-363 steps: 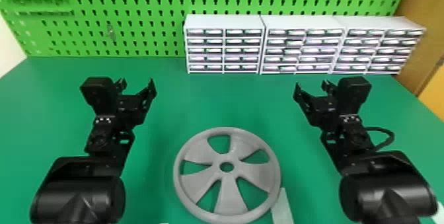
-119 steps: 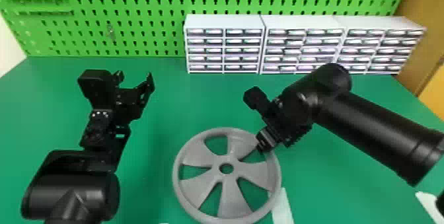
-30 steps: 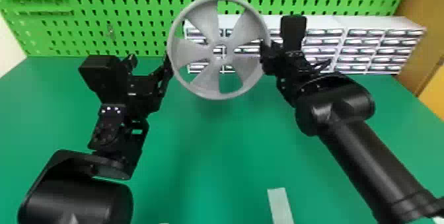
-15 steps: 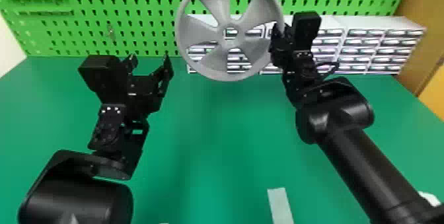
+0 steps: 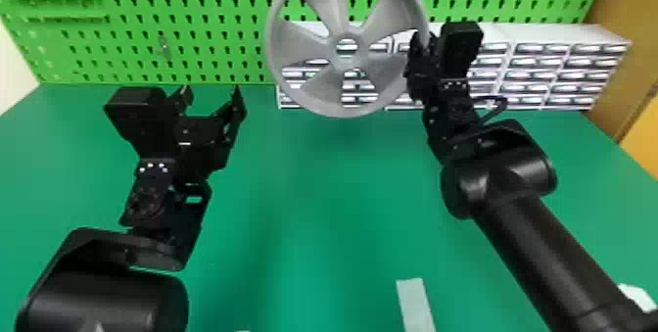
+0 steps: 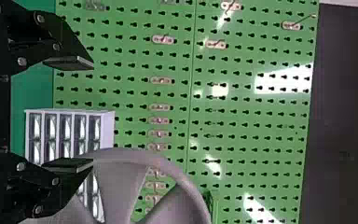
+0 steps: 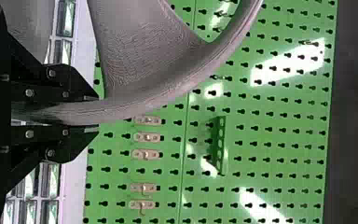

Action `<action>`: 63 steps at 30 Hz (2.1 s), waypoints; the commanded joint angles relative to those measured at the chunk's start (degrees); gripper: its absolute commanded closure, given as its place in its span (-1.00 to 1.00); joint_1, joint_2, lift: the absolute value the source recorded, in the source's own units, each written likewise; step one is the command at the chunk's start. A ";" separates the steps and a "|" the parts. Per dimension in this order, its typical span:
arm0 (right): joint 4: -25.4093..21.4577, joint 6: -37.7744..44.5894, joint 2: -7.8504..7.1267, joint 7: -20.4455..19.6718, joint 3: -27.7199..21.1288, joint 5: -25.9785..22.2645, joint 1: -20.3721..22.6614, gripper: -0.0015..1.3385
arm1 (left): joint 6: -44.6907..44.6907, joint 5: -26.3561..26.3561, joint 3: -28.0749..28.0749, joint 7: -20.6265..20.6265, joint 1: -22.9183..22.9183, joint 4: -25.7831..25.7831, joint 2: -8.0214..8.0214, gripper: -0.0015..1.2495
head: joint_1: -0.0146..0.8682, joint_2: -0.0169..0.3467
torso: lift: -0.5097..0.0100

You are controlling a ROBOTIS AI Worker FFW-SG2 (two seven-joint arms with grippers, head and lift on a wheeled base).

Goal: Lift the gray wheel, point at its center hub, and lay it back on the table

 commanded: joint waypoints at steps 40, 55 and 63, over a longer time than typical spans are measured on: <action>0.53 0.07 -0.19 0.00 -0.23 0.70 0.10 0.85 | -0.97 -1.19 -5.62 14.59 2.21 -2.29 0.00 0.94 | 0.60 -0.64 | 0.59; 0.61 0.24 -0.02 -0.09 -0.23 1.05 -0.08 0.85 | -3.87 1.36 -20.39 30.58 -1.92 0.44 4.75 0.94 | 0.60 -0.64 | 0.59; 0.97 0.24 0.07 -0.18 0.21 1.05 -0.08 0.85 | -6.50 7.60 -30.15 39.64 -8.42 4.83 8.35 0.93 | 0.60 -0.64 | 0.59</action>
